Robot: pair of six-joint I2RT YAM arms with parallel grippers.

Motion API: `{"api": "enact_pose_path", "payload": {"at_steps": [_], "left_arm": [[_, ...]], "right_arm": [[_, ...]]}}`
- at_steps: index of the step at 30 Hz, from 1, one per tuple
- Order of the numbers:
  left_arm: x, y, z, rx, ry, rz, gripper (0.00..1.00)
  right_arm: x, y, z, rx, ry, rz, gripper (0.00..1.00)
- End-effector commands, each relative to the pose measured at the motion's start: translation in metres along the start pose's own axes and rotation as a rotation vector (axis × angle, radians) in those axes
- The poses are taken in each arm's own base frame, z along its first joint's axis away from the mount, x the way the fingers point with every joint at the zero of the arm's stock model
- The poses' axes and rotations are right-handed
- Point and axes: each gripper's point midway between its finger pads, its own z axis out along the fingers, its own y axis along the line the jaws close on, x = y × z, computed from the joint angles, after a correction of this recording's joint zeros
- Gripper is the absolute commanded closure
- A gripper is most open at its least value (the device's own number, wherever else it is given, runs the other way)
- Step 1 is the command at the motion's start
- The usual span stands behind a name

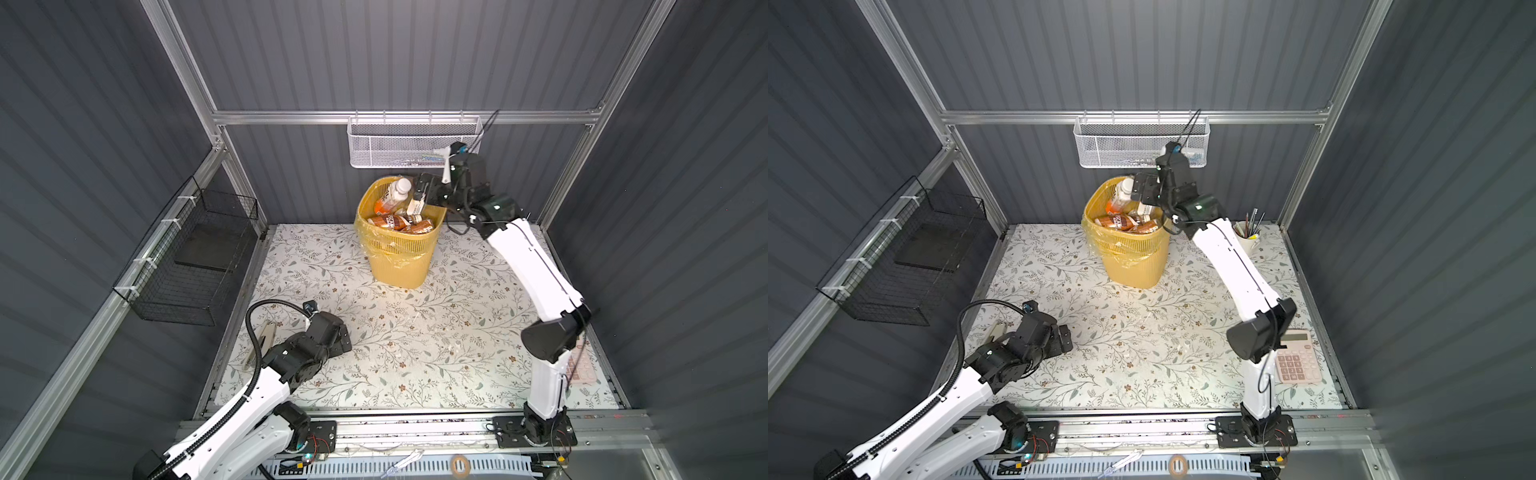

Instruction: Throw the plastic bottles in the bin

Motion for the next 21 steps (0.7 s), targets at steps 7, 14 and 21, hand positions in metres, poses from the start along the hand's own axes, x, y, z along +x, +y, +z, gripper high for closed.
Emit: {"api": "enact_pose_path", "payload": {"at_steps": [7,14,21], "left_arm": [[0.005,0.002,0.004,-0.023,0.025,0.0,0.0],[-0.004,0.007,-0.002,-0.047,-0.013,-0.005,0.0],[-0.024,0.018,-0.015,-0.102,-0.107,-0.032,0.0]], "right_arm": [[-0.003,-0.033,-0.062,0.048,-0.074,-0.016,0.01],[0.034,-0.091,-0.091,0.158,-0.053,-0.018,0.01],[0.091,-0.168,-0.124,0.262,-0.094,-0.046,0.01]]}}
